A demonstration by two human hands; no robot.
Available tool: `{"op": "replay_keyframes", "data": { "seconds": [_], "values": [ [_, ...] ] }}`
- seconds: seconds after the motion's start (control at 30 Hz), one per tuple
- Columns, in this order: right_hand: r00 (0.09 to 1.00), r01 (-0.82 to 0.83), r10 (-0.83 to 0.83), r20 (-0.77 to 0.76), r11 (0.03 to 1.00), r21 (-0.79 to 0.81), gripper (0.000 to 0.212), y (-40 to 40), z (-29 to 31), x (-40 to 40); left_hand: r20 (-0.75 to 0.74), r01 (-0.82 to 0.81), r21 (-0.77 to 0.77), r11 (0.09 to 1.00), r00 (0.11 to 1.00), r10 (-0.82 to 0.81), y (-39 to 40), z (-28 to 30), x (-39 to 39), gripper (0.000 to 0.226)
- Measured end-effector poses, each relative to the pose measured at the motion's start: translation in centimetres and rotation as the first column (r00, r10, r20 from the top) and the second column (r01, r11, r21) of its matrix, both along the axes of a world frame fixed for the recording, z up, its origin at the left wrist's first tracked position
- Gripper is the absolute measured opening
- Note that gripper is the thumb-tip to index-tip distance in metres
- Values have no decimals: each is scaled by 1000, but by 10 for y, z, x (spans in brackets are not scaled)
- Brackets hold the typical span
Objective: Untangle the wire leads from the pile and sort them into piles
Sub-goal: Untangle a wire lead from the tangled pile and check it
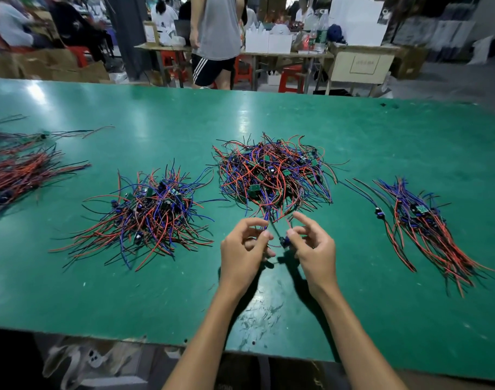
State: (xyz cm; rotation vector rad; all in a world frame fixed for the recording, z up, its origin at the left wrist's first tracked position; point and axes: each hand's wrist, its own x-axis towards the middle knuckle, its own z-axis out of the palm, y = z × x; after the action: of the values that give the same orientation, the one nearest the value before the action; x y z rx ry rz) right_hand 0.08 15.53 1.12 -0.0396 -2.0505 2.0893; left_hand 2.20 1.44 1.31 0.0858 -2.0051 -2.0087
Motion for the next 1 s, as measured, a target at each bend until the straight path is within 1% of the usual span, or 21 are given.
{"op": "replay_keyframes", "data": {
  "seconds": [0.03,0.1,0.17,0.2,0.27,0.3,0.37,0.43,0.5,0.57,0.67,0.73,0.8,0.9,1.0],
  "values": [
    [1000,5,-4,8,997,-73,36,2,0,0,-46,-50,-60,997,998,47,0,0,1,19],
    [1000,-16,19,18,984,-179,39,4,0,2,-173,-156,-232,960,978,117,0,0,2,22],
    [999,-36,43,29,976,-214,35,4,1,3,-245,-200,-325,924,962,122,0,-1,4,22],
    [998,-42,50,34,975,-220,31,3,1,3,-241,-191,-363,912,965,106,0,-2,4,20],
    [998,-41,53,42,968,-249,23,5,2,3,-166,-122,-456,882,985,50,-1,-4,5,10],
    [998,-38,52,46,962,-270,22,6,2,3,-113,-67,-488,870,993,13,0,-4,5,16],
    [996,-49,68,54,952,-301,23,8,4,3,-25,65,-482,874,996,-88,1,-3,4,28],
    [994,-82,102,49,948,-307,24,8,4,3,-2,134,-410,902,989,-148,1,-2,4,27],
    [991,-113,129,37,954,-279,28,6,4,4,-6,138,-286,948,989,-146,-2,-3,2,17],
    [988,-133,146,39,964,-229,33,5,3,6,-3,120,-193,974,992,-123,-4,-3,2,12],
    [984,-152,165,60,973,-171,42,5,2,7,6,114,-137,984,993,-114,-5,-1,4,21],
    [985,-143,157,75,975,-168,45,5,2,7,15,91,-79,993,996,-90,-5,0,4,17],
    [985,-138,151,77,978,-157,44,4,1,7,13,27,25,999,1000,-28,-8,5,3,11],
    [982,-171,174,74,984,-52,38,2,-1,10,-34,-124,167,978,991,131,-29,19,-5,12],
    [984,-158,157,88,987,2,31,3,0,8,-56,-288,357,889,943,328,-65,45,-21,20]
  ]
}}
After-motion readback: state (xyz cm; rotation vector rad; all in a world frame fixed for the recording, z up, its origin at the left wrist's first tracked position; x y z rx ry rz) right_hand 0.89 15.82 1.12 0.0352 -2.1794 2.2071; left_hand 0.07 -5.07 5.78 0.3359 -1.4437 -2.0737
